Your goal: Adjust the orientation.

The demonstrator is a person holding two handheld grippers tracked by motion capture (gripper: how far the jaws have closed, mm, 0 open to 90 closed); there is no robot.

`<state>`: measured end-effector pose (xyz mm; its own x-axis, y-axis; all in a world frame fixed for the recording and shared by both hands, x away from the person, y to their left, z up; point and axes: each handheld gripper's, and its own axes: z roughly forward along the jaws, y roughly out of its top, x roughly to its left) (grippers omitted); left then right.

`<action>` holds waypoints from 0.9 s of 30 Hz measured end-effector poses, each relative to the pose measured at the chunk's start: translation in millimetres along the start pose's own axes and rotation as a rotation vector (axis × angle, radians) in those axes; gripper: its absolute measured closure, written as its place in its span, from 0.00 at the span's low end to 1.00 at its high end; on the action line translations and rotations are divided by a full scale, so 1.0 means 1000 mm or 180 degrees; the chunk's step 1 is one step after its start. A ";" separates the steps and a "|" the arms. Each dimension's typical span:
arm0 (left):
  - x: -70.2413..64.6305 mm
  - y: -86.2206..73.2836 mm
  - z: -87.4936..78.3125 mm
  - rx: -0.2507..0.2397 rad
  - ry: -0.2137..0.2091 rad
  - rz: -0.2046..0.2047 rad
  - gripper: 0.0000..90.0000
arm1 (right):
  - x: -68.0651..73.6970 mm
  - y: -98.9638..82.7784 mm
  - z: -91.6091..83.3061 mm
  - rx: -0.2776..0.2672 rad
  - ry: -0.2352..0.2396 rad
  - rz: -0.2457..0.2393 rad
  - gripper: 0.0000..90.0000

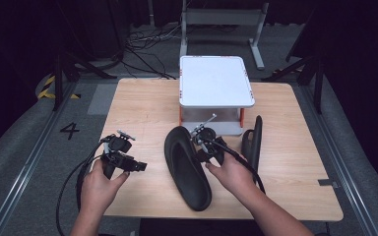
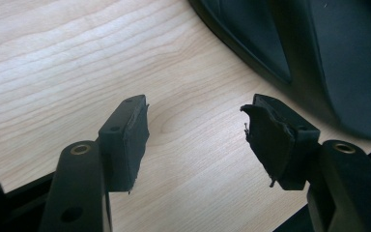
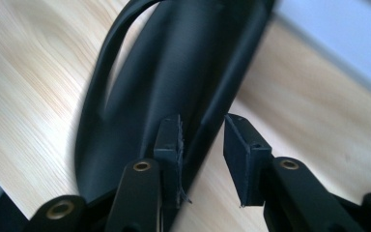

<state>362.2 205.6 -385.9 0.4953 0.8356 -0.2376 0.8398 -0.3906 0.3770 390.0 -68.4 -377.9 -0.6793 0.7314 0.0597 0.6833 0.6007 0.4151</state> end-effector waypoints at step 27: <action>-0.027 0.046 0.078 0.0302 0.0140 0.0415 0.63 | -0.066 -0.078 -0.077 -0.0687 -0.0301 0.0383 0.60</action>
<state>404.8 135.1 -431.7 0.5931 0.7907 -0.1521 0.7873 -0.5299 0.3153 360.7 -188.2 -344.0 -0.5615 0.8265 0.0394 0.6779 0.4322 0.5947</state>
